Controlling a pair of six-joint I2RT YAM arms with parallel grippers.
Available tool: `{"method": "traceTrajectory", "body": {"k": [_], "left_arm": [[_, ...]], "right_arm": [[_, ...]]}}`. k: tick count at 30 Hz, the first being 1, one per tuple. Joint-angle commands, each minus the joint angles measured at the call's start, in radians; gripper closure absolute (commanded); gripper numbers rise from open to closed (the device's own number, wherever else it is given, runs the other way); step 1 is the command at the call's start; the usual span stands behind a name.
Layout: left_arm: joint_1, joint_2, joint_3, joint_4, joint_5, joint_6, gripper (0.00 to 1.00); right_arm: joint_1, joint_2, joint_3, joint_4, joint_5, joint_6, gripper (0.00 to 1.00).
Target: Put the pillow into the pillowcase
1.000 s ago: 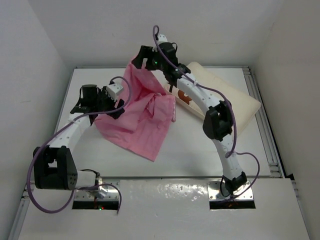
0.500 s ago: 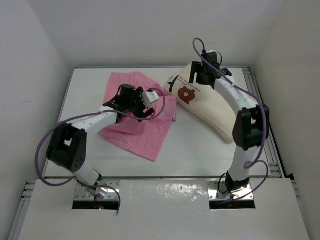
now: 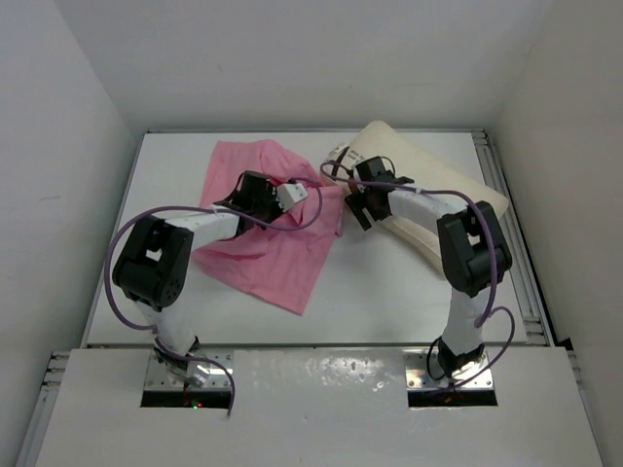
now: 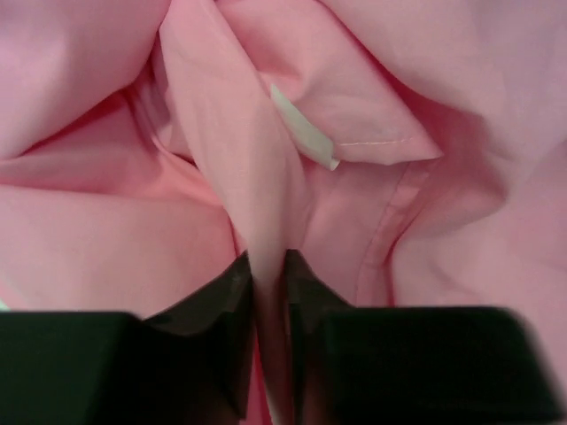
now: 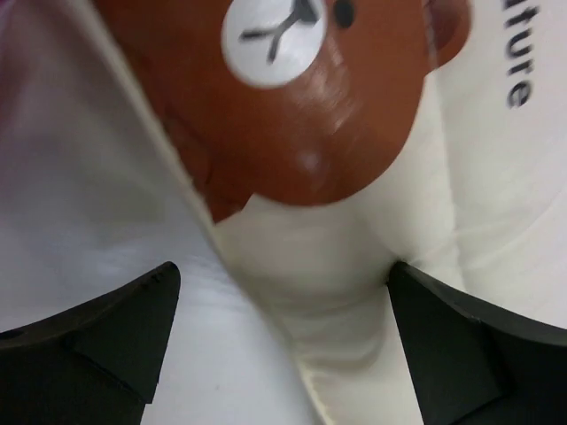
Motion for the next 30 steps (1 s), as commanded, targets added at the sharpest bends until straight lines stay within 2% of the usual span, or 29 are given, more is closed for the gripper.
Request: {"method": "traceTrajectory", "body": {"k": [1, 2, 4, 5, 6, 10, 14, 16, 18, 19, 22, 27, 28, 29, 30], "left_arm": [[0.016, -0.021, 0.001, 0.045, 0.041, -0.028, 0.95], [0.021, -0.024, 0.007, 0.042, 0.041, -0.04, 1.0], [0.049, -0.033, 0.043, 0.035, 0.046, -0.094, 1.0], [0.064, -0.036, 0.066, 0.02, 0.048, -0.115, 1.0], [0.076, -0.036, 0.091, 0.02, 0.049, -0.16, 1.0], [0.157, -0.036, 0.259, -0.115, 0.151, -0.217, 1.0], [0.173, -0.045, 0.338, -0.213, 0.196, -0.195, 1.0], [0.176, -0.056, 0.347, -0.225, 0.216, -0.186, 1.0], [0.179, -0.068, 0.347, -0.216, 0.222, -0.218, 1.0], [0.181, -0.071, 0.346, -0.201, 0.232, -0.229, 1.0], [0.181, -0.085, 0.352, -0.189, 0.241, -0.283, 1.0], [0.168, -0.084, 0.363, -0.183, 0.232, -0.275, 1.0], [0.168, -0.084, 0.363, -0.176, 0.227, -0.28, 1.0], [0.165, -0.082, 0.361, -0.175, 0.224, -0.283, 1.0], [0.161, -0.084, 0.36, -0.173, 0.224, -0.28, 1.0]], "right_arm": [[-0.031, 0.1, 0.096, 0.066, 0.106, -0.016, 0.01], [-0.038, 0.129, 0.146, 0.065, 0.141, -0.011, 0.15], [-0.048, 0.172, 0.18, 0.058, 0.172, 0.022, 0.46], [-0.054, 0.169, 0.197, 0.058, 0.175, 0.031, 0.84], [-0.059, 0.159, 0.19, 0.077, 0.199, 0.054, 1.0], [-0.094, -0.009, 0.084, 0.184, 0.154, 0.074, 1.0], [-0.094, -0.207, -0.003, 0.213, 0.062, 0.046, 1.0], [-0.076, -0.303, -0.051, 0.207, -0.039, 0.03, 1.0], [-0.059, -0.464, -0.089, 0.177, -0.192, 0.012, 1.0], [-0.05, -0.566, -0.132, 0.151, -0.236, 0.009, 1.0], [-0.007, -0.736, -0.191, 0.062, -0.336, 0.015, 1.0], [0.105, -0.838, -0.244, -0.082, -0.522, 0.061, 1.0], [0.119, -0.835, -0.255, -0.089, -0.552, 0.07, 0.97], [0.131, -0.811, -0.267, -0.098, -0.589, 0.073, 0.89], [0.149, -0.788, -0.272, -0.11, -0.621, 0.074, 0.7]]}}
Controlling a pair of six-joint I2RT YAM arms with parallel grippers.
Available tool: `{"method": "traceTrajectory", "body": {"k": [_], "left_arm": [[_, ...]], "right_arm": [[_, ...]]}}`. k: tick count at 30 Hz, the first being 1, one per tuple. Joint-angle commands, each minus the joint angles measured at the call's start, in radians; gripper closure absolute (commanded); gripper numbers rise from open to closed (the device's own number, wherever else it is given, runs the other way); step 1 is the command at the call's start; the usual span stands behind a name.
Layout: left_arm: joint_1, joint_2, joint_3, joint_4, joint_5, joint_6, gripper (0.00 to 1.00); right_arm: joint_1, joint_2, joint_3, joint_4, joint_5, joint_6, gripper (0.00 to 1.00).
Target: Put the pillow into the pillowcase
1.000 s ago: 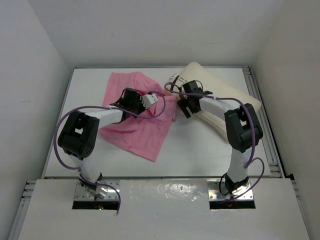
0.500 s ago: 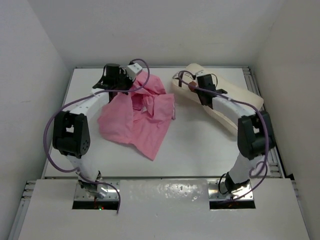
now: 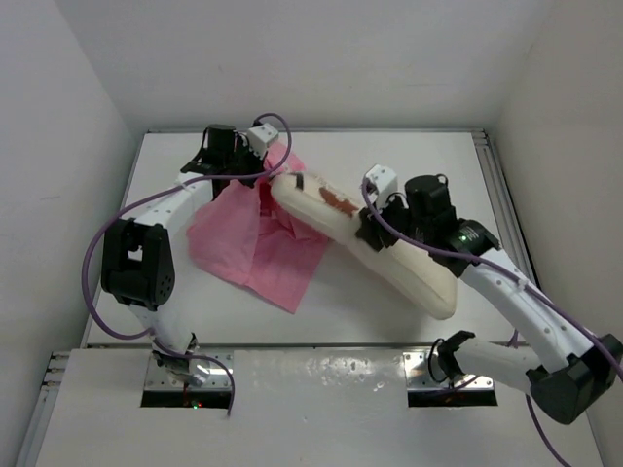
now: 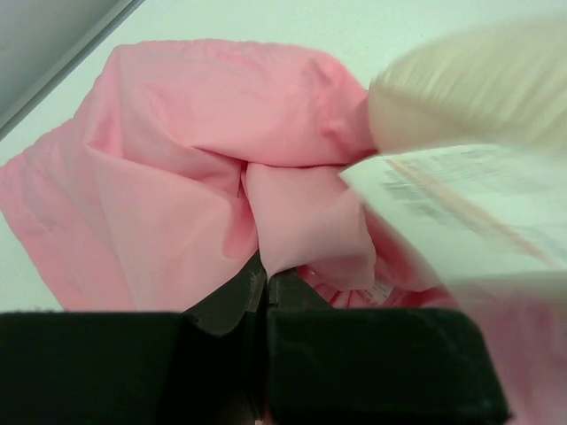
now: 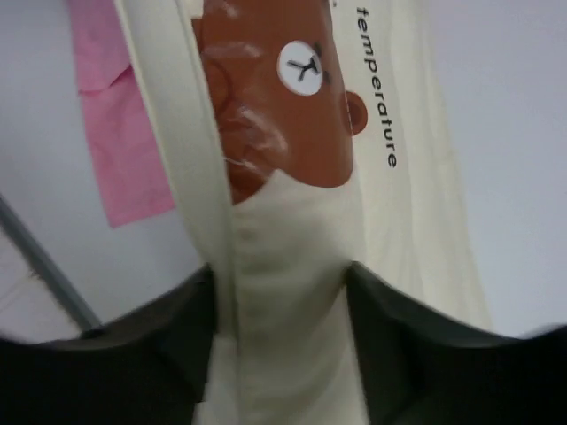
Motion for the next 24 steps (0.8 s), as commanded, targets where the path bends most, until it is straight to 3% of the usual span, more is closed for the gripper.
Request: {"method": "traceTrajectory", "body": {"k": [1, 2, 5, 7, 9, 10, 11, 13, 19, 21, 24], "left_arm": [[-0.015, -0.057, 0.036, 0.03, 0.015, -0.007, 1.0], [-0.019, -0.061, 0.035, 0.026, 0.02, 0.0, 1.0], [-0.025, -0.076, 0.022, -0.002, 0.022, 0.033, 1.0], [-0.022, -0.095, -0.002, -0.003, 0.018, 0.042, 1.0], [-0.022, -0.106, -0.028, -0.003, 0.017, 0.057, 1.0], [-0.021, -0.115, -0.033, -0.006, 0.018, 0.071, 1.0], [-0.022, -0.119, -0.041, -0.008, 0.021, 0.074, 1.0], [-0.027, -0.126, -0.051, -0.008, 0.022, 0.077, 1.0], [-0.036, -0.121, -0.065, 0.004, 0.02, 0.069, 1.0], [-0.038, -0.116, -0.07, 0.01, 0.021, 0.062, 1.0], [-0.042, -0.104, -0.065, 0.01, 0.014, 0.059, 1.0]], "right_arm": [[0.035, 0.082, -0.02, -0.066, -0.186, 0.023, 0.33], [0.037, 0.137, -0.005, -0.096, -0.211, 0.012, 0.23], [0.014, 0.194, 0.087, -0.175, -0.301, -0.026, 0.1], [-0.046, 0.193, 0.111, -0.103, -0.346, -0.017, 0.01], [-0.105, 0.176, 0.057, 0.037, -0.282, 0.023, 0.01], [-0.122, 0.188, 0.045, 0.194, -0.236, 0.132, 0.01], [-0.156, 0.218, 0.045, 0.249, -0.193, 0.164, 0.01], [-0.19, 0.382, 0.132, 0.286, -0.211, 0.215, 0.01], [-0.198, 0.951, 0.658, -0.017, -0.349, 0.134, 0.01], [-0.185, 1.033, 0.745, -0.018, -0.4, 0.127, 0.01], [-0.176, 1.113, 0.749, 0.034, -0.5, 0.146, 0.01]]}}
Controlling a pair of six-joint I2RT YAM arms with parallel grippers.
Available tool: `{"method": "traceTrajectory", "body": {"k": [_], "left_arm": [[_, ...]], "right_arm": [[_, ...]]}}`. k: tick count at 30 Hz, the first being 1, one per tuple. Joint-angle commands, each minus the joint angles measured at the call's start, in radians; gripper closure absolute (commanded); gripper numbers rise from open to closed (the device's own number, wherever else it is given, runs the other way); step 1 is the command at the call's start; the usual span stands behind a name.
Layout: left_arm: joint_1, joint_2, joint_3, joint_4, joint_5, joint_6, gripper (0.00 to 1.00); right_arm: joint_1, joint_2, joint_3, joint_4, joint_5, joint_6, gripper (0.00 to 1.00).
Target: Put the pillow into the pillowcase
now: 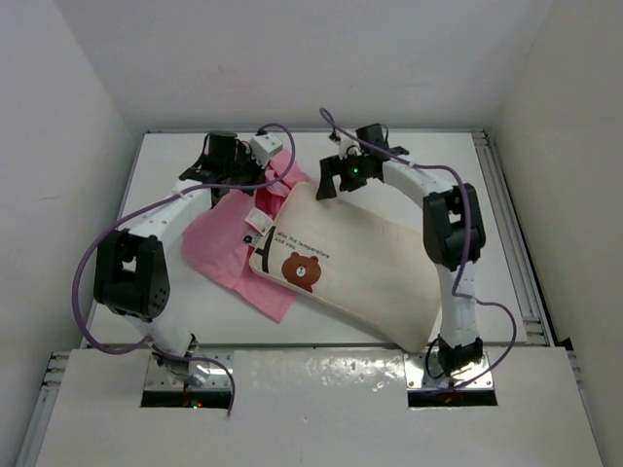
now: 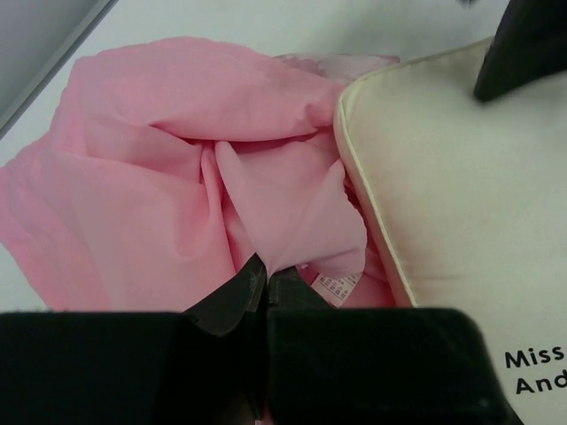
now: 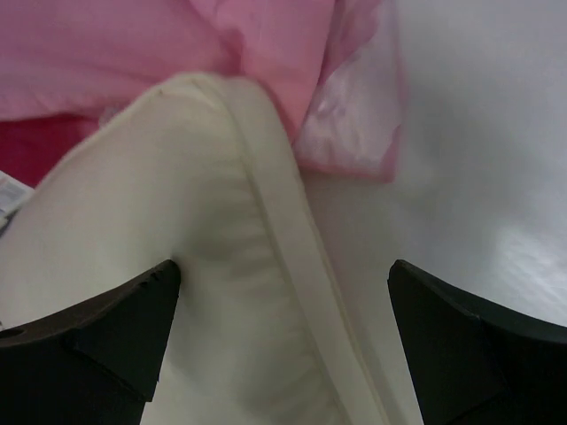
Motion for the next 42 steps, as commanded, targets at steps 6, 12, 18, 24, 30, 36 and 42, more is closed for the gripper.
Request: {"method": "traceTrajectory", "body": {"k": [6, 12, 18, 24, 30, 36, 42], "left_arm": [[-0.014, -0.008, 0.003, 0.049, -0.018, -0.013, 1.0], [-0.017, 0.0, 0.013, 0.067, -0.014, -0.038, 1.0], [-0.025, -0.006, 0.061, 0.009, 0.035, 0.017, 1.0], [-0.034, -0.028, 0.075, -0.057, 0.121, 0.037, 1.0], [-0.029, -0.059, 0.081, -0.149, 0.236, 0.083, 1.0], [0.007, -0.089, 0.067, -0.423, 0.414, 0.299, 1.0], [-0.039, -0.108, 0.032, -0.456, 0.414, 0.358, 0.83]], "right_arm": [[0.034, -0.002, -0.066, -0.062, -0.265, -0.037, 0.38], [0.045, -0.095, -0.037, -0.2, -0.277, -0.105, 1.0], [0.159, -0.275, -0.195, -0.179, -0.276, -0.208, 1.0], [0.234, -0.114, -0.011, -0.285, -0.274, -0.21, 1.0], [0.176, -0.056, -0.032, -0.063, -0.183, 0.021, 1.0], [0.049, -0.123, -0.226, 0.37, -0.048, 0.451, 1.0], [0.024, -0.102, -0.227, 0.452, 0.169, 0.609, 0.93]]}}
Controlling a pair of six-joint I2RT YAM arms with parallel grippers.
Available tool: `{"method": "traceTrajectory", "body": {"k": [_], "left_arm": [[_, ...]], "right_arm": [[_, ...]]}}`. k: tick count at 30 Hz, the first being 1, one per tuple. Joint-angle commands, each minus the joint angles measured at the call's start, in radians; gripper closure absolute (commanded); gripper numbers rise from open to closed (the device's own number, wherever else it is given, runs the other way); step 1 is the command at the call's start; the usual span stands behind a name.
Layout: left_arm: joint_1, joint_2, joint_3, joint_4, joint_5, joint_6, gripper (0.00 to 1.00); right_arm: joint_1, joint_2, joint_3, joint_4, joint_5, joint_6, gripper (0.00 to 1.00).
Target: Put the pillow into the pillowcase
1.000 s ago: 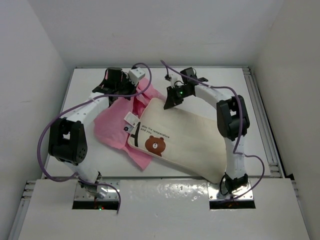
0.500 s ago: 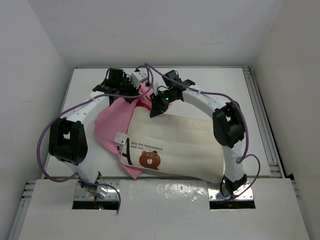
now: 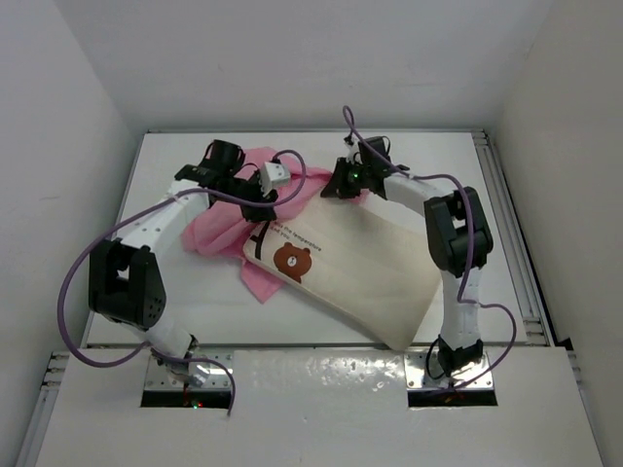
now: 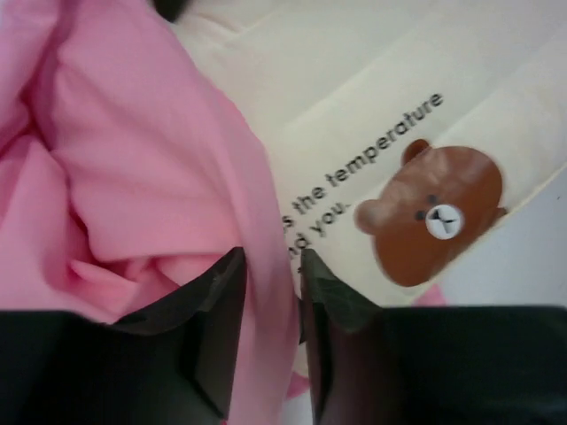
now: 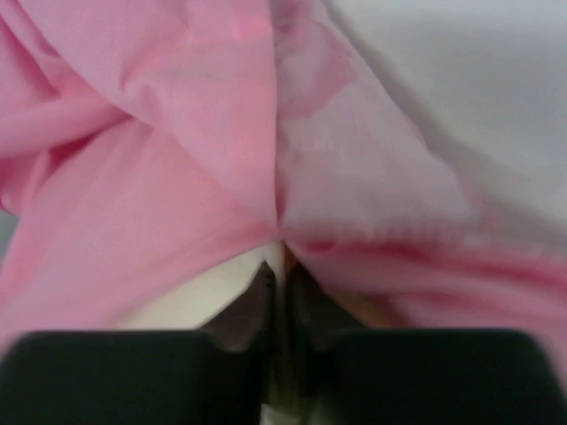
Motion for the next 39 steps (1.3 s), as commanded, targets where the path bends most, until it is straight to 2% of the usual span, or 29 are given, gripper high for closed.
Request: {"method": "traceTrajectory", "body": {"k": [1, 2, 3, 4, 5, 6, 7, 8, 9, 10, 11, 12, 13, 14, 15, 16, 18, 19, 20, 21, 23, 26, 29, 34, 39], "left_arm": [[-0.026, -0.05, 0.0, 0.056, 0.013, -0.005, 0.67], [-0.02, -0.049, 0.008, 0.097, -0.013, -0.099, 0.47], [-0.017, -0.045, 0.017, 0.132, -0.052, -0.147, 0.07], [-0.008, -0.041, 0.046, 0.182, -0.133, -0.193, 0.0], [0.017, -0.038, 0.064, 0.195, -0.171, -0.253, 0.0], [0.034, -0.041, 0.084, 0.203, -0.204, -0.275, 0.0], [0.055, -0.053, 0.112, 0.216, -0.255, -0.334, 0.0], [0.096, -0.062, 0.12, 0.214, -0.269, -0.354, 0.0], [0.112, -0.077, 0.123, 0.183, -0.274, -0.362, 0.04], [0.126, -0.111, 0.111, 0.155, -0.26, -0.312, 0.13], [0.121, -0.133, 0.094, 0.116, -0.24, -0.265, 0.32], [0.112, -0.154, 0.066, 0.045, -0.22, -0.226, 0.97], [0.079, -0.201, -0.013, 0.02, -0.231, -0.156, 1.0], [0.06, -0.226, -0.064, -0.003, -0.238, -0.126, 1.0], [0.052, -0.246, -0.117, -0.003, -0.242, -0.115, 1.0], [0.046, -0.28, -0.173, 0.014, -0.249, -0.121, 1.0], [0.026, -0.289, -0.289, 0.11, -0.321, -0.178, 0.73], [0.018, -0.279, -0.311, 0.146, -0.353, -0.251, 0.67], [0.02, -0.269, -0.331, 0.185, -0.382, -0.293, 0.53], [0.021, -0.245, -0.366, 0.26, -0.465, -0.372, 0.49], [0.034, -0.219, -0.406, 0.34, -0.562, -0.419, 0.41], [0.041, -0.161, -0.426, 0.399, -0.616, -0.454, 0.4], [0.043, -0.127, -0.445, 0.424, -0.605, -0.433, 0.4], [0.038, -0.114, -0.504, 0.395, -0.539, -0.327, 0.4], [0.046, -0.146, -0.554, 0.372, -0.548, -0.264, 0.38]], "right_arm": [[-0.003, -0.05, 0.045, 0.154, 0.182, 0.149, 0.82], [-0.009, -0.044, 0.06, 0.116, 0.165, 0.133, 0.55], [-0.022, -0.044, 0.077, 0.1, 0.133, 0.109, 0.45], [-0.025, -0.051, 0.114, 0.065, 0.109, 0.024, 0.39], [-0.025, -0.068, 0.134, -0.022, 0.098, -0.041, 0.34], [-0.01, -0.094, 0.146, -0.067, 0.131, -0.105, 0.08], [0.001, -0.155, 0.146, -0.111, 0.174, -0.247, 0.01], [0.018, -0.191, 0.137, -0.178, 0.237, -0.314, 0.01], [0.049, -0.224, 0.098, -0.202, 0.362, -0.365, 0.01], [0.058, -0.295, 0.068, -0.214, 0.41, -0.435, 0.01], [0.069, -0.329, 0.038, -0.214, 0.439, -0.457, 0.02], [0.078, -0.36, -0.028, -0.211, 0.443, -0.472, 0.15], [0.086, -0.419, -0.06, -0.204, 0.432, -0.473, 0.72], [0.093, -0.442, -0.088, -0.196, 0.434, -0.464, 0.91], [0.119, -0.465, -0.144, -0.188, 0.432, -0.459, 0.97], [0.138, -0.488, -0.172, -0.179, 0.431, -0.46, 0.83], [0.207, -0.533, -0.247, -0.148, 0.452, -0.468, 0.34], [0.231, -0.545, -0.277, -0.123, 0.469, -0.48, 0.11], [0.274, -0.573, -0.307, -0.096, 0.487, -0.482, 0.03], [0.294, -0.587, -0.378, -0.07, 0.483, -0.482, 0.01], [0.34, -0.636, -0.483, 0.031, 0.461, -0.473, 0.01], [0.397, -0.671, -0.565, 0.154, 0.46, -0.463, 0.01], [0.449, -0.661, -0.567, 0.174, 0.463, -0.485, 0.01], [0.507, -0.607, -0.522, 0.102, 0.475, -0.543, 0.01], [0.538, -0.559, -0.499, 0.056, 0.46, -0.563, 0.01]]}}
